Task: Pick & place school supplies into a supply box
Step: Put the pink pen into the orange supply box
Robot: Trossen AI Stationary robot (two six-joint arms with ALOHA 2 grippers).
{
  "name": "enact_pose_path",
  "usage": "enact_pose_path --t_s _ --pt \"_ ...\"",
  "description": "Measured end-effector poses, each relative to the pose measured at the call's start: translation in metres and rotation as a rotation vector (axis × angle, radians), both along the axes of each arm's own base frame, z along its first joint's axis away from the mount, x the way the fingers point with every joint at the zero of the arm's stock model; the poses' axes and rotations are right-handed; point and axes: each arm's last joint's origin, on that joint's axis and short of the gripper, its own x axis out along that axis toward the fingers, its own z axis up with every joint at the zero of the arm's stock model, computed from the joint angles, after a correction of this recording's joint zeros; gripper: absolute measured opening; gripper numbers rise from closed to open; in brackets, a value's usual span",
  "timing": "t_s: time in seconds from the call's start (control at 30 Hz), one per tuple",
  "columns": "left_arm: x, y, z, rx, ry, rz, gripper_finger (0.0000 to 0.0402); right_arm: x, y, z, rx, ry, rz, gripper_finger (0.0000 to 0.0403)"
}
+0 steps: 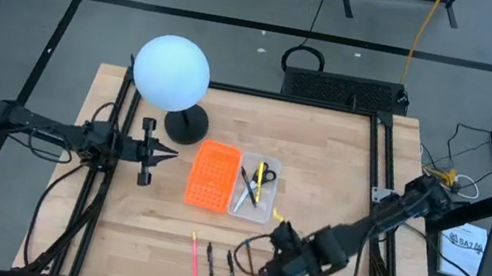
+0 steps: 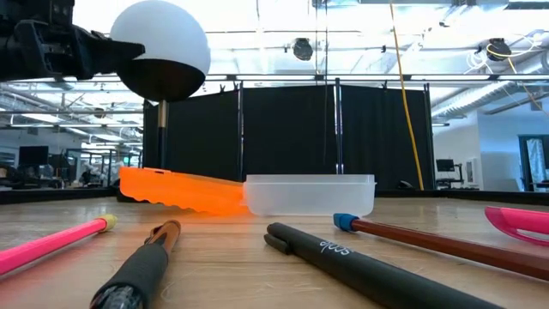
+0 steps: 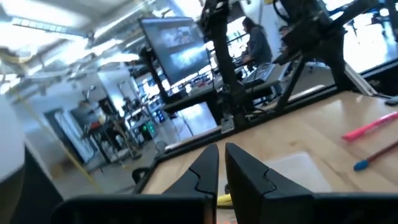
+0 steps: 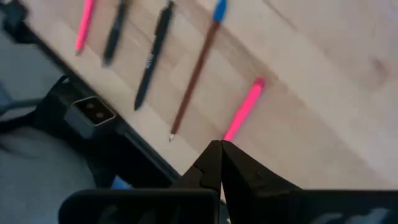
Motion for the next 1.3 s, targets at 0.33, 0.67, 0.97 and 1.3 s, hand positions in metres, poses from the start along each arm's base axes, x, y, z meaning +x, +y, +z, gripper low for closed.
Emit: enact_pose_path --t_s 0.33,0.67,0.97,1.3 --pt "0.000 -0.002 0.001 0.130 -0.013 -0.045 0.0005 0.000 0.033 -0.024 0.032 0.014 -0.143 0.0089" --pt "0.000 -0.002 0.002 0.150 -0.019 -0.041 0.0036 0.014 0.049 -0.074 0.069 0.198 -0.205 0.0201" --pt "0.000 -0.002 0.002 0.124 -0.018 -0.045 0.0037 0.018 0.051 -0.108 -0.038 0.262 -0.200 0.0182" --pt "0.000 -0.002 0.001 0.099 -0.010 -0.047 0.0037 0.024 0.054 -0.154 -0.065 0.403 -0.091 0.0157"
